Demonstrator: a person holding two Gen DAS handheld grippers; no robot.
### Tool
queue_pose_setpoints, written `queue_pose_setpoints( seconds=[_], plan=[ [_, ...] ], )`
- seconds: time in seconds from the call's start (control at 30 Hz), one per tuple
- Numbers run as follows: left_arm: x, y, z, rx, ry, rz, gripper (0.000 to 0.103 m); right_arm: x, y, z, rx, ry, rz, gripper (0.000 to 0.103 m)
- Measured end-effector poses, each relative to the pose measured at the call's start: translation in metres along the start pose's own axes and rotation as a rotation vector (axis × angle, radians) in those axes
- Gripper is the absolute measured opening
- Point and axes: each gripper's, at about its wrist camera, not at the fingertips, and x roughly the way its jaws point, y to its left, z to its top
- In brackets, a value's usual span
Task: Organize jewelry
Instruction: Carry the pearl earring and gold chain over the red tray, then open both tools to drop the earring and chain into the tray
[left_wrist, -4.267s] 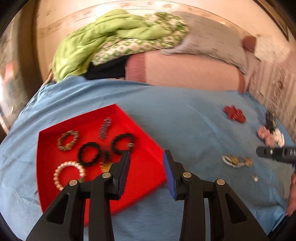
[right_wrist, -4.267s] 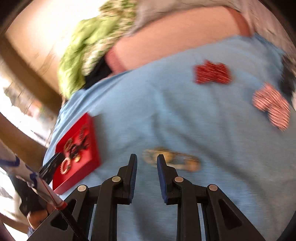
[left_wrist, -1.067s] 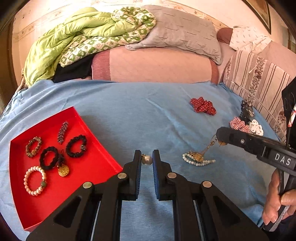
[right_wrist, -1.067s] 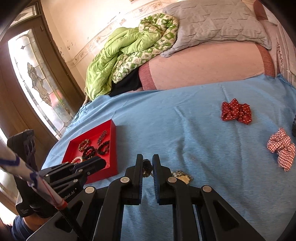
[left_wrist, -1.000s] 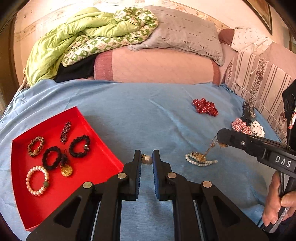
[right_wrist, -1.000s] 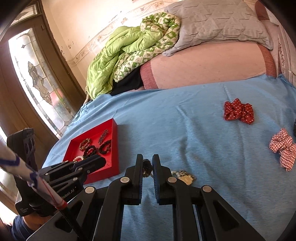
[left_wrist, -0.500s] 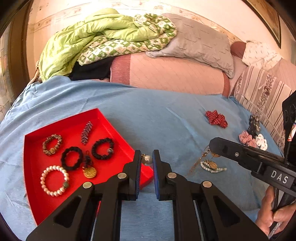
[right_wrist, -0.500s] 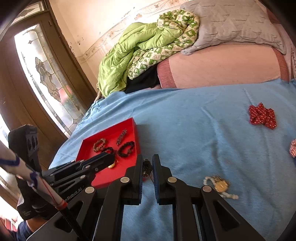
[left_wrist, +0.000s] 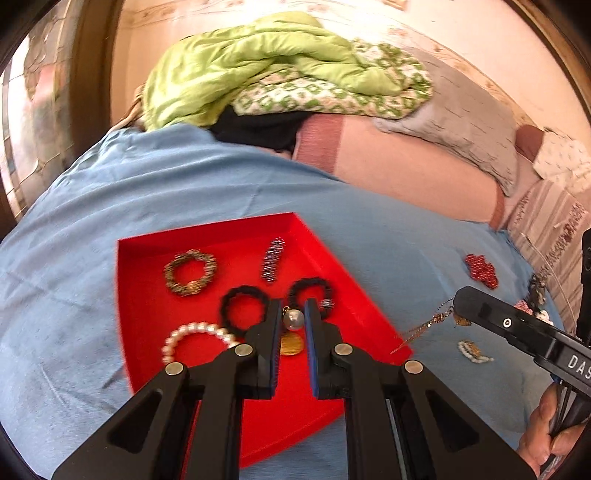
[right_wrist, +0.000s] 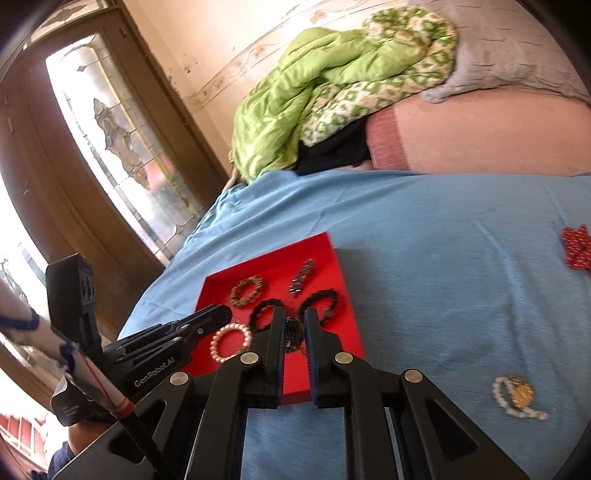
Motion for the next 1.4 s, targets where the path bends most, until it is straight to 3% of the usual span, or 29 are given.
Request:
queue_pose_setpoints(
  seconds=[0.23, 0.57, 1.4],
  plan=[
    [0.023, 0.012, -0.014, -0.022, 0.088, 0.019, 0.012, 0.035, 0.016, -0.001, -0.014, 0.038, 0.028, 0.011],
    [0.046, 0.003, -0.027, 0.006, 0.166, 0.051, 0.012, 0.073, -0.016, -0.016, 0.041, 0.134, 0.006, 0.011],
    [0.060, 0.003, -0.031, 0.019, 0.196, 0.098, 0.012, 0.097, -0.030, -0.028, 0.049, 0.202, -0.038, 0.013]
  ],
)
